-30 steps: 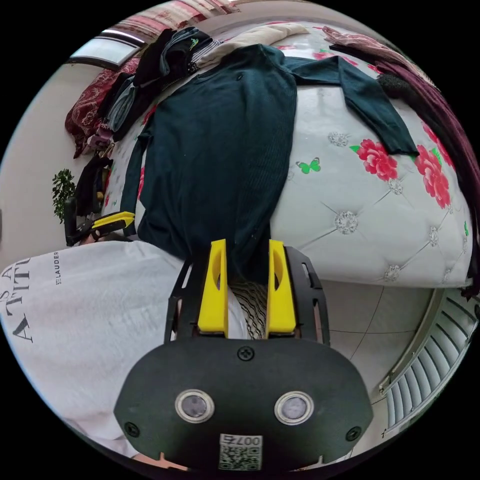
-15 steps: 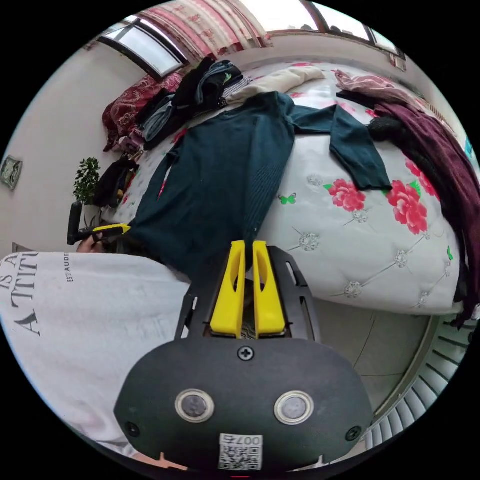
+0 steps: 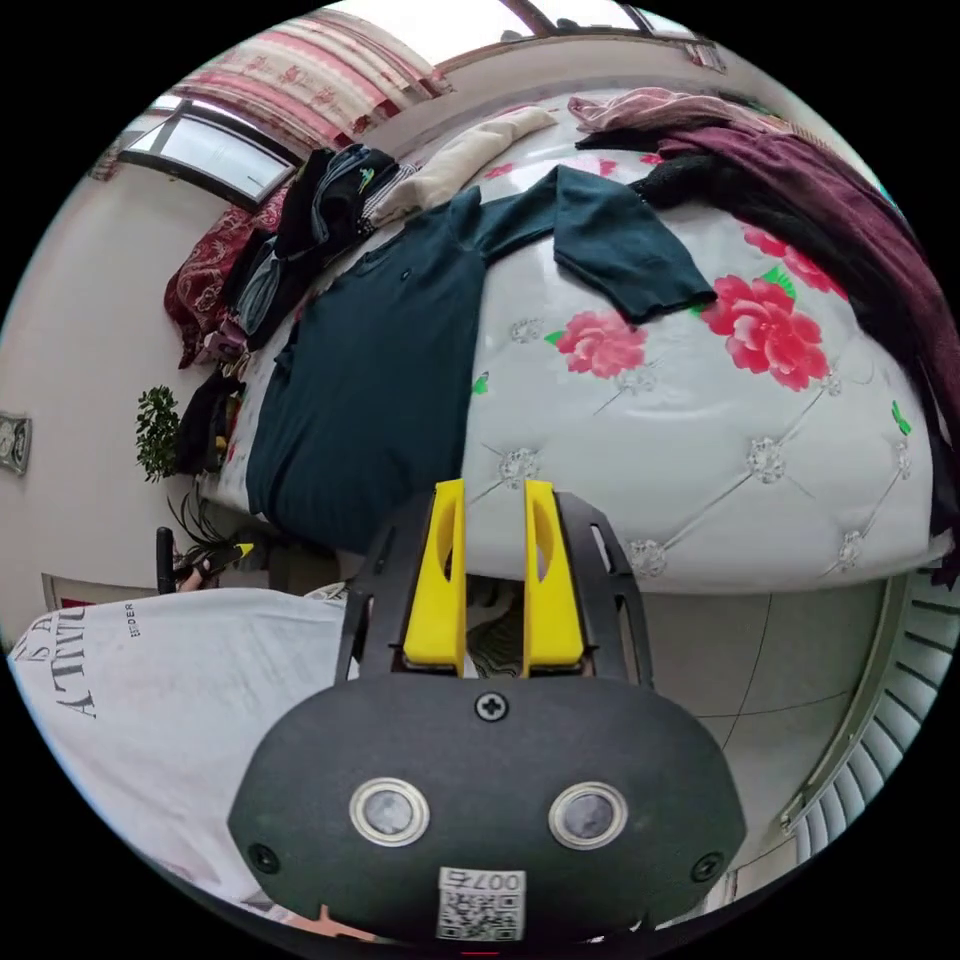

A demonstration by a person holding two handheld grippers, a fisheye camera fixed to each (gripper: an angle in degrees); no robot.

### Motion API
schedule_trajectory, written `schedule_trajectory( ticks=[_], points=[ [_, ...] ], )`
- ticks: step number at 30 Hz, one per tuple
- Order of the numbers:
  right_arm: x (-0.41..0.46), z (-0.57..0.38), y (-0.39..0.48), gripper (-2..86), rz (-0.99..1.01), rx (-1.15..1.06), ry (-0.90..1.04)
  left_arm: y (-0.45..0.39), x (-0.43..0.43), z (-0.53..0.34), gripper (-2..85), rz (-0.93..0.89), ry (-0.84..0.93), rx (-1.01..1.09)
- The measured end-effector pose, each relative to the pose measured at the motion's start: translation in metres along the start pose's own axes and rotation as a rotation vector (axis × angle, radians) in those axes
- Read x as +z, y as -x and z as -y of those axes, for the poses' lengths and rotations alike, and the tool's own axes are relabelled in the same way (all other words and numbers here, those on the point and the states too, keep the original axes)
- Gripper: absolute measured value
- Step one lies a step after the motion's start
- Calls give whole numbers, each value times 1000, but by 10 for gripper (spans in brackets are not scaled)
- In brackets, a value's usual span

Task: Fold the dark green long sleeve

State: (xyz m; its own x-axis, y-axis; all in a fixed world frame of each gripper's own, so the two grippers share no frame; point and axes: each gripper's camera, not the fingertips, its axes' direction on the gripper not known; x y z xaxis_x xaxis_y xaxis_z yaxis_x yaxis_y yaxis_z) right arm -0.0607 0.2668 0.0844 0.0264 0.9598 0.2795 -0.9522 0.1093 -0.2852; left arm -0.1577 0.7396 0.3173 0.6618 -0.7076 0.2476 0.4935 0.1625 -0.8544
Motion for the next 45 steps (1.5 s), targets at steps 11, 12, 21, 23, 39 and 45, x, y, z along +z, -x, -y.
schedule_trajectory(
  ticks=[11, 12, 21, 23, 39, 45],
  points=[
    [-35, 128, -63, 112, -133, 135, -129, -27, -41, 27, 98, 96, -86, -36],
    [-30, 142, -66, 111, -159, 147, -115, -36, -44, 33, 108, 148, -86, 5],
    [13, 197, -63, 22, -326, 297, -56, -69, -2, 116, 111, 485, 62, 280],
    [12, 205, -57, 11, -328, 268, -5, -67, 13, 131, 102, 519, 106, 320],
    [-214, 135, -79, 40, -525, 580, -421, 157, -179, 164, -6, -361, -426, -73],
    [-113, 132, 4, 47, -377, 283, -239, 263, -285, 171, -7, -502, -799, -308]
  ],
)
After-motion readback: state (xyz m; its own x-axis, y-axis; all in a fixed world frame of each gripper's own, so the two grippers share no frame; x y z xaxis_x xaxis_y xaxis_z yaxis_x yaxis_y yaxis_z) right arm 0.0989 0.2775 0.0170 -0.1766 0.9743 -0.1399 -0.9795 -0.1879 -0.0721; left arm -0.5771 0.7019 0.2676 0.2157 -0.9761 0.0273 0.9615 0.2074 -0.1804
